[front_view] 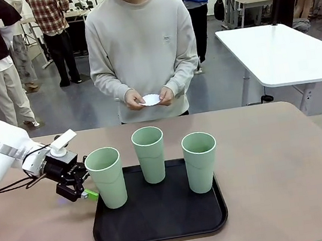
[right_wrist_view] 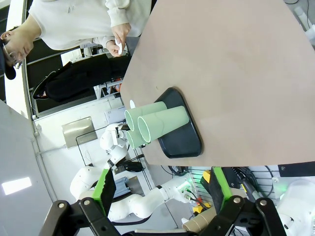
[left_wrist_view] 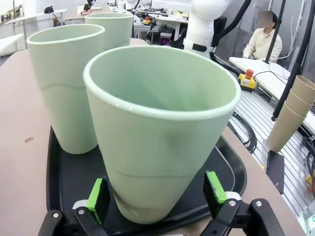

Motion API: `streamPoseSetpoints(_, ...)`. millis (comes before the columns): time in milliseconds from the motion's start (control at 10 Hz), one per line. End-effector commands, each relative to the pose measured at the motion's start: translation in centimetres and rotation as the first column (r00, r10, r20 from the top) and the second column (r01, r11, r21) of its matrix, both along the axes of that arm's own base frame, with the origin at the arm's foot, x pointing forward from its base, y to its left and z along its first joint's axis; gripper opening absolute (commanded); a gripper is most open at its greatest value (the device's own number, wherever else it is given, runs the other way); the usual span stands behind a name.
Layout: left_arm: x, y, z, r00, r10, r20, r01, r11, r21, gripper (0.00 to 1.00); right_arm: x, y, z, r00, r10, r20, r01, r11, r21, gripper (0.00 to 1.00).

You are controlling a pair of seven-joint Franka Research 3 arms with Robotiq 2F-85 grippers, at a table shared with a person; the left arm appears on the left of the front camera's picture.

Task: Place coasters on the table and set cups on them.
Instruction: Pick up one Reusable plastic cup and place it on a coaster set by the human.

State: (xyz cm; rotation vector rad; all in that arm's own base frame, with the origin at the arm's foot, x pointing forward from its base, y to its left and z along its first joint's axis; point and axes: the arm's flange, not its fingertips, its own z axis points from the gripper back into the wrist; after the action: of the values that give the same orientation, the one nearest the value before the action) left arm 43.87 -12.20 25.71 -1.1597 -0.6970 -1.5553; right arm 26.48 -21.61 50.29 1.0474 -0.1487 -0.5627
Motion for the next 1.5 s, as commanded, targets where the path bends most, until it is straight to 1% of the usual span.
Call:
streamPoseSetpoints(0, 0.2, -1.0, -0.6, 0.998, -0.048, 0.030, 0.048, 0.999, 0.004, 1.00, -0.1, 0.0, -0.1, 1.000, 0.004, 0.010, -0.004, 1.000, 0.013, 1.00)
streamPoseSetpoints(400, 0.1, -2.6, -1.5, 0.992, -0.118, 0.053, 0.118, 0.993, 0.002, 1.00, -0.1, 0.0, -0.1, 1.000, 0.004, 0.010, -0.004, 1.000, 0.013, 1.00)
streamPoseSetpoints(700, -0.2, -3.8, -1.4, 0.986, -0.152, 0.064, 0.155, 0.987, -0.038, 1.00, -0.1, 0.0, -0.1, 1.000, 0.004, 0.010, -0.004, 1.000, 0.013, 1.00)
streamPoseSetpoints(800, -0.2, -3.9, -1.4, 0.986, -0.155, 0.057, 0.158, 0.986, -0.046, 0.44, -0.1, 0.0, -0.1, 1.000, 0.004, 0.010, -0.004, 1.000, 0.013, 1.00)
streamPoseSetpoints(900, -0.2, -3.8, -1.5, 0.984, -0.169, 0.057, 0.172, 0.984, -0.046, 0.41, -0.1, 0.0, -0.1, 1.000, 0.004, 0.010, -0.004, 1.000, 0.013, 1.00)
streamPoseSetpoints(1000, -0.3, -3.5, -1.4, 0.984, -0.170, 0.053, 0.173, 0.984, -0.052, 0.00, -0.1, 0.0, -0.1, 1.000, 0.004, 0.010, -0.004, 1.000, 0.013, 1.00)
streamPoseSetpoints(1200, -0.6, -3.3, -0.8, 0.986, -0.164, 0.045, 0.166, 0.984, -0.068, 0.00, -0.1, 0.0, -0.1, 1.000, 0.004, 0.010, -0.004, 1.000, 0.013, 1.00)
streamPoseSetpoints(1300, -1.3, -3.3, 0.2, 0.990, -0.138, 0.032, 0.139, 0.989, -0.051, 0.25, -0.1, 0.0, -0.1, 1.000, 0.004, 0.010, -0.004, 1.000, 0.013, 1.00)
streamPoseSetpoints(1400, -2.7, -3.8, 2.3, 0.986, -0.152, 0.067, 0.152, 0.988, 0.002, 0.64, -0.1, 0.0, -0.1, 1.000, 0.004, 0.010, -0.004, 1.000, 0.013, 1.00)
